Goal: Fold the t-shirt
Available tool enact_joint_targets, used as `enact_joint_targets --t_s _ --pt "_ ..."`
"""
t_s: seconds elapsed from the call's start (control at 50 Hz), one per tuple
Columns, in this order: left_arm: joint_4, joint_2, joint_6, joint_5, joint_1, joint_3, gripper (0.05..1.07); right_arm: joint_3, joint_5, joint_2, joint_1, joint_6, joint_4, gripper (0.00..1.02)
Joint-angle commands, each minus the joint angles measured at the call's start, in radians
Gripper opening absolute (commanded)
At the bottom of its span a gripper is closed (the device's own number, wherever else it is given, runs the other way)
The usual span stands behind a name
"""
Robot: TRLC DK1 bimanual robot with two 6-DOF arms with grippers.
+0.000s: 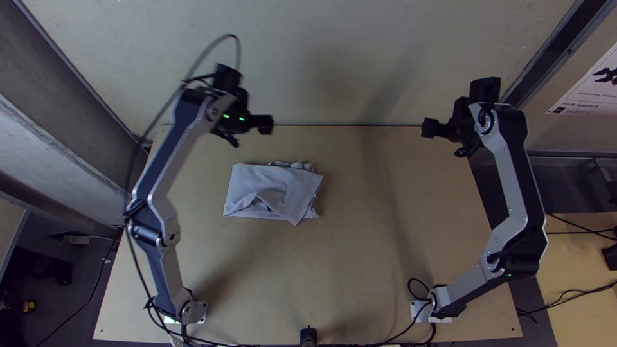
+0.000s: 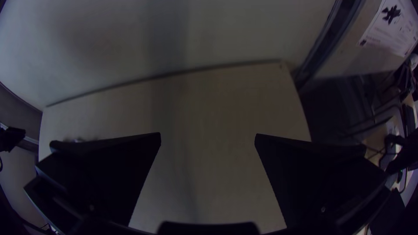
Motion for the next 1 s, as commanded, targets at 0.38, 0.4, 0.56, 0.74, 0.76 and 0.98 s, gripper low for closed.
enact_joint_targets --t_s 0.38,0.4,0.56,0.74,0.76,0.98 --pt "0.239 -0.36 0.21 -0.03 0.338 -0.317 1.03 -0.117 0.144 -0.308 0.133 -0.151 0.433 0.99" --pt "0.265 -0.376 0.209 -0.03 0.345 -0.342 1.03 -0.14 0.144 -0.328 0.134 -0.16 0.462 0.99" --pt "0.443 -0.534 0.222 -0.03 0.357 -0.56 1.03 -0.301 0.153 -0.466 0.127 -0.232 0.644 0.99" --pt "0.687 -0.711 0.215 -0.043 0.367 -0.817 1.03 -0.511 0.153 -0.629 0.122 -0.298 0.801 0.99" --pt "0.713 -0.729 0.215 -0.045 0.367 -0.84 1.03 -0.534 0.153 -0.647 0.121 -0.303 0.819 0.99" --pt "0.954 -0.938 0.23 -0.051 0.393 -1.107 1.03 -0.827 0.153 -0.868 0.118 -0.377 1.048 0.99"
